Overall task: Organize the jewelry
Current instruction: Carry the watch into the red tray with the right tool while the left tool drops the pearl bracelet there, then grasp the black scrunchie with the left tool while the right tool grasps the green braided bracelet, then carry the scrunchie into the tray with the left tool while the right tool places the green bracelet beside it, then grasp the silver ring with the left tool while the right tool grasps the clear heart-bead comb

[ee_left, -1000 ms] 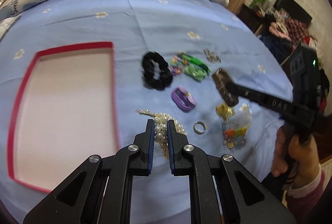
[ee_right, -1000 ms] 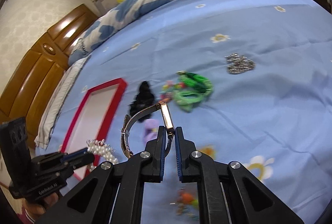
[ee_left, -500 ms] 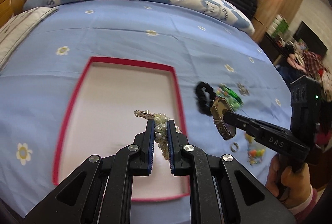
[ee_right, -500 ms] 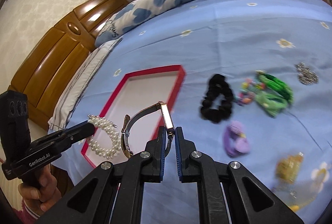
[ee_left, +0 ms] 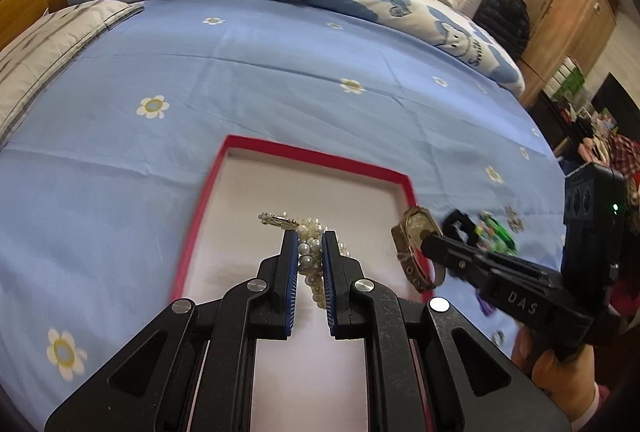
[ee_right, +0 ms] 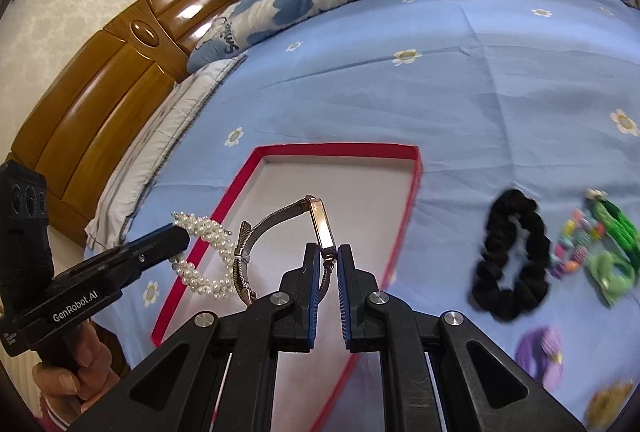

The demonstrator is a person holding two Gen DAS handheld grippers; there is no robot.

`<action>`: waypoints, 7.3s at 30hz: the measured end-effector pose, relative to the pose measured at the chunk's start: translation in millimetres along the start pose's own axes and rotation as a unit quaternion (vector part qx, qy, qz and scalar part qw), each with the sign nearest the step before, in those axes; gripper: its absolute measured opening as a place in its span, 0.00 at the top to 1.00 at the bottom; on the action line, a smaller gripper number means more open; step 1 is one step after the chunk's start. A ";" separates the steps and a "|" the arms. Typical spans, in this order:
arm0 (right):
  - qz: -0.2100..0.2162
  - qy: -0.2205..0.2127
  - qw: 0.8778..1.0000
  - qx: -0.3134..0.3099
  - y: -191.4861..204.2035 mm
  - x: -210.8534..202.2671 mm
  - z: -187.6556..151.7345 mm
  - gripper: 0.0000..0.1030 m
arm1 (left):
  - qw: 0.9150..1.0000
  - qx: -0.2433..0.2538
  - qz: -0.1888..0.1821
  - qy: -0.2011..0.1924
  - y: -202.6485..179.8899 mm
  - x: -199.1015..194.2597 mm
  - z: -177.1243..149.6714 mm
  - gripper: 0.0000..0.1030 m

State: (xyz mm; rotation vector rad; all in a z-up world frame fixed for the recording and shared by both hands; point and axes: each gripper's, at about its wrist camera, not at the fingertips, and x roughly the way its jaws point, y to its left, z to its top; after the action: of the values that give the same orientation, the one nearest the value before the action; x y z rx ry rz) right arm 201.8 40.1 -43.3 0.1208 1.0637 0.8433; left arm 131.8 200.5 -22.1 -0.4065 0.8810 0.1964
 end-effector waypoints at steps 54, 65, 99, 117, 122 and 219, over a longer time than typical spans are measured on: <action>-0.085 -0.041 0.994 0.063 -73.2 -89.1 -37.6 0.56 | 0.999 0.003 0.002 0.054 -43.5 1.7 -32.1 0.49; -0.125 -0.058 0.985 0.100 -125.3 -130.5 -57.5 0.56 | 0.997 0.036 -0.024 0.064 -88.0 5.0 -35.6 0.48; -0.117 -0.007 0.987 0.110 -209.3 -77.8 -8.1 0.57 | 0.985 0.102 -0.039 0.136 -181.9 111.0 -18.6 0.47; -0.098 -0.023 0.991 0.094 -204.7 -89.5 -10.7 0.90 | 0.981 0.125 -0.063 0.131 -186.5 110.9 -18.7 0.92; -0.079 -0.044 0.991 0.101 -189.7 -105.4 -11.9 0.90 | 0.986 0.109 -0.076 0.104 -173.5 75.7 -15.6 0.92; -0.010 0.017 1.000 0.013 9.7 -34.9 -38.0 0.43 | 0.998 -0.041 0.000 0.053 8.6 -27.1 -54.3 0.47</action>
State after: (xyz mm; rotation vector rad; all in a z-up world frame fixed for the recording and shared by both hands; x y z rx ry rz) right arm 158.4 12.5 -33.0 0.1177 1.1062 0.8173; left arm 73.6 185.4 -34.0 -0.4973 0.9798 0.2130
